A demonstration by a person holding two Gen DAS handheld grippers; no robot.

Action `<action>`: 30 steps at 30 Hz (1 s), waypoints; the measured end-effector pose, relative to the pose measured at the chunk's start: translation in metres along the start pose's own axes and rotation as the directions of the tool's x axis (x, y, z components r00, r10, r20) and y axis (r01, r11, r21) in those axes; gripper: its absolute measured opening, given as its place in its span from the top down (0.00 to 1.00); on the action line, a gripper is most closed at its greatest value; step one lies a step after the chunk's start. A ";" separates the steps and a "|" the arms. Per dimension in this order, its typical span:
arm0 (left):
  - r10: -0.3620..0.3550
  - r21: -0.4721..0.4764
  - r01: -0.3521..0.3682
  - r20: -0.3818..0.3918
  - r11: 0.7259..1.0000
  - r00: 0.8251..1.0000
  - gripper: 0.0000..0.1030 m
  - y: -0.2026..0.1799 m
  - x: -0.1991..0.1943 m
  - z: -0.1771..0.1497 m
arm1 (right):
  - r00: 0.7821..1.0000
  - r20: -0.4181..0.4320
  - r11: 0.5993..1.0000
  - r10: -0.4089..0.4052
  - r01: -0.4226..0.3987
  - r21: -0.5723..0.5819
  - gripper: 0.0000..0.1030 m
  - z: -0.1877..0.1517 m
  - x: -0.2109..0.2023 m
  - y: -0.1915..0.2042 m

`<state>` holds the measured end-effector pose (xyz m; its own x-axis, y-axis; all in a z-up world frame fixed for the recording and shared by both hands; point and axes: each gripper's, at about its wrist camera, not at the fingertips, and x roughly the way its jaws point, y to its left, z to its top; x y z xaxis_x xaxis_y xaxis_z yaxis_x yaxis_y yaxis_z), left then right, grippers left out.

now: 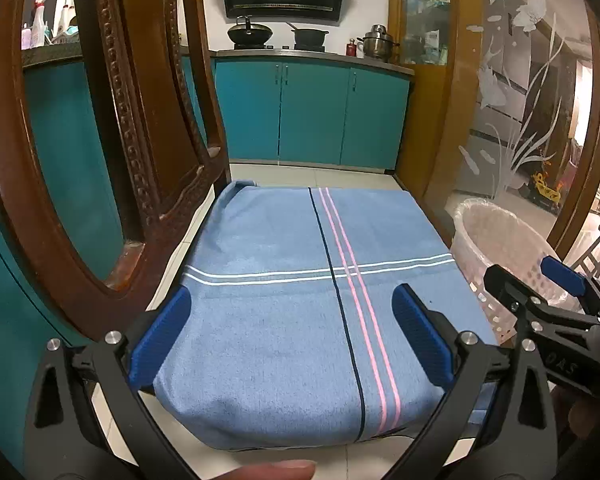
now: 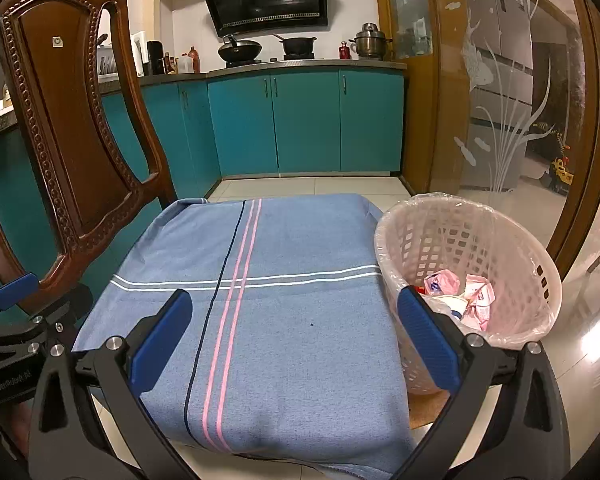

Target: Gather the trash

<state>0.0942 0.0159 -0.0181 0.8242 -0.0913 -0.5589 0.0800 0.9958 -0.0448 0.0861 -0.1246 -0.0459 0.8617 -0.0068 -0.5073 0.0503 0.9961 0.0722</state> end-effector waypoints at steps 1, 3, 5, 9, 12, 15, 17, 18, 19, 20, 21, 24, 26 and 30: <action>0.000 0.002 0.000 -0.001 1.000 1.000 0.03 0.000 0.000 0.000 | 1.000 0.000 1.000 0.000 0.000 0.000 0.03 0.000 0.000 0.000; -0.001 0.002 0.001 -0.006 1.000 1.000 0.03 0.000 0.001 0.000 | 1.000 -0.003 1.000 0.000 0.000 -0.001 0.03 0.000 0.001 0.000; 0.000 0.002 0.000 -0.009 1.000 1.000 0.03 0.000 0.001 0.000 | 1.000 -0.002 1.000 -0.001 0.001 0.000 0.03 0.000 0.001 0.000; -0.002 0.000 0.002 -0.016 1.000 1.000 0.03 0.000 0.002 -0.001 | 1.000 -0.003 1.000 -0.001 0.001 -0.002 0.03 0.000 0.001 0.000; 0.000 0.005 0.001 -0.019 1.000 1.000 0.03 -0.001 0.003 -0.001 | 1.000 -0.004 1.000 0.001 -0.001 0.000 0.03 0.000 0.001 0.001; -0.005 0.007 0.005 -0.025 1.000 1.000 0.03 -0.001 0.004 -0.002 | 1.000 -0.004 1.000 0.002 -0.002 -0.002 0.03 -0.001 0.001 0.001; -0.007 0.009 0.007 -0.027 1.000 1.000 0.03 -0.002 0.004 -0.003 | 1.000 -0.005 1.000 0.001 -0.001 -0.001 0.03 -0.001 0.001 0.001; -0.008 0.010 0.008 -0.029 1.000 1.000 0.03 -0.002 0.004 -0.003 | 1.000 -0.005 1.000 0.002 -0.002 -0.002 0.03 -0.001 0.001 0.001; -0.008 0.011 0.008 -0.030 1.000 1.000 0.03 -0.002 0.004 -0.003 | 1.000 -0.006 1.000 0.002 -0.002 -0.002 0.03 -0.001 0.001 0.001; -0.008 0.010 0.009 -0.031 1.000 0.999 0.03 -0.002 0.005 -0.004 | 1.000 -0.007 1.000 0.002 -0.003 -0.003 0.03 -0.002 0.001 0.001; -0.010 0.010 0.010 -0.034 1.000 0.999 0.03 -0.002 0.005 -0.004 | 1.000 -0.007 1.000 0.003 -0.003 -0.003 0.03 -0.002 0.002 0.001; -0.011 0.011 0.011 -0.039 1.000 0.999 0.03 -0.002 0.006 -0.004 | 1.000 -0.008 1.000 0.003 -0.003 -0.003 0.03 -0.002 0.002 0.001; -0.010 0.012 0.010 -0.041 1.000 0.999 0.03 -0.002 0.006 -0.004 | 1.000 -0.007 1.000 0.002 -0.002 -0.003 0.03 -0.002 0.001 0.001; 0.006 0.025 -0.005 -0.040 1.000 0.999 0.03 -0.004 0.007 -0.004 | 1.000 -0.010 1.000 0.004 -0.004 -0.005 0.03 -0.004 0.002 0.001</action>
<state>0.0973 0.0115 -0.0250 0.8016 -0.0854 -0.5918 0.0904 0.9957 -0.0212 0.0857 -0.1233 -0.0500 0.8570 -0.0023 -0.5153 0.0448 0.9965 0.0701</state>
